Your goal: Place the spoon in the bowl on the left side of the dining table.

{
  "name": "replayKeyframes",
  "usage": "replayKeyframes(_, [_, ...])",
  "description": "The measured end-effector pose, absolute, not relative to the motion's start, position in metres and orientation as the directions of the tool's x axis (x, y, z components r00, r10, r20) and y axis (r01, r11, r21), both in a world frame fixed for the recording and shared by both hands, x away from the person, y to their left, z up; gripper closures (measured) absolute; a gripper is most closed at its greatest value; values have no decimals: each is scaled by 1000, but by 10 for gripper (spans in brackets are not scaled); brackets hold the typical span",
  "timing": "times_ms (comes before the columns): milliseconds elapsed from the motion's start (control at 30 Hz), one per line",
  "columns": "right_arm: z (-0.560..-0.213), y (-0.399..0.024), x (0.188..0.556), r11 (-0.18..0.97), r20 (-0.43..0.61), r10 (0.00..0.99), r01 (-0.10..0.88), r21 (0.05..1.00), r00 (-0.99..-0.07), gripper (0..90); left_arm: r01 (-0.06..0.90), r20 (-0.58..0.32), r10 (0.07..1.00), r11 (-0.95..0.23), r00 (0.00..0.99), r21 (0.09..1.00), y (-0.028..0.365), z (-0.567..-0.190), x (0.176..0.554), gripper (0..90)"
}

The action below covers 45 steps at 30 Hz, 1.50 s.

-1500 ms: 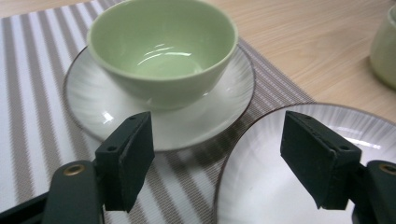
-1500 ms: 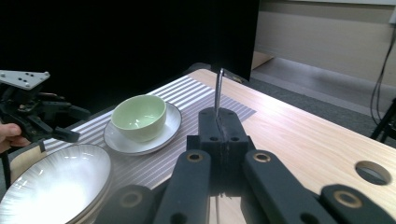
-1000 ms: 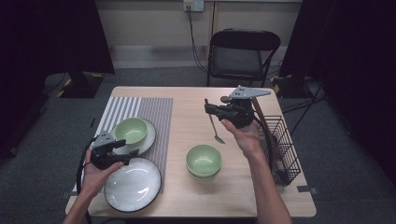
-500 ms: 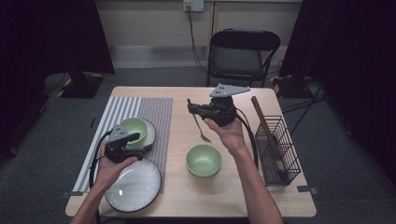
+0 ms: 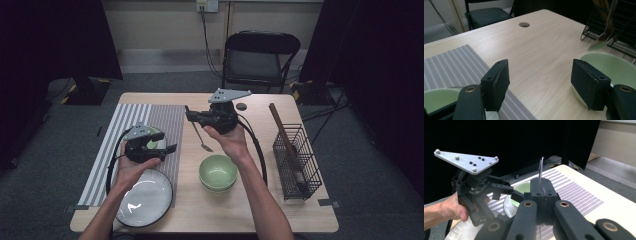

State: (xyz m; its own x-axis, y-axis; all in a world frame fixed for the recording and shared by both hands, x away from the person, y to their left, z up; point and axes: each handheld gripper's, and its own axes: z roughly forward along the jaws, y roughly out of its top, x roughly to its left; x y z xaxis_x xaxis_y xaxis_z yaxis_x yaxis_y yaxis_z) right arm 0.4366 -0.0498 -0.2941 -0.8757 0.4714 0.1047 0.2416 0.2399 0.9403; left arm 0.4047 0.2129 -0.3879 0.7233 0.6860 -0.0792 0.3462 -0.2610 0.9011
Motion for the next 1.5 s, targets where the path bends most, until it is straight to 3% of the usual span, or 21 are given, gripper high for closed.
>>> replayKeyframes(567, [-311,-14,434,238,136,413,251,938,-900,900,296,-102,608,-228,788,928,195,-376,396,355])
replayKeyframes(800, [-317,-1,428,241,145,380,249,938,-913,900,275,-94,591,-224,801,935,200,-377,397,508])
replayKeyframes(1333, [-322,-2,426,243,141,385,248,938,-912,900,268,-69,594,-253,801,930,211,-381,401,647])
replayKeyframes(1500, [-322,-2,426,234,146,379,248,940,-914,900,265,-88,560,-243,824,933,212,-379,399,756])
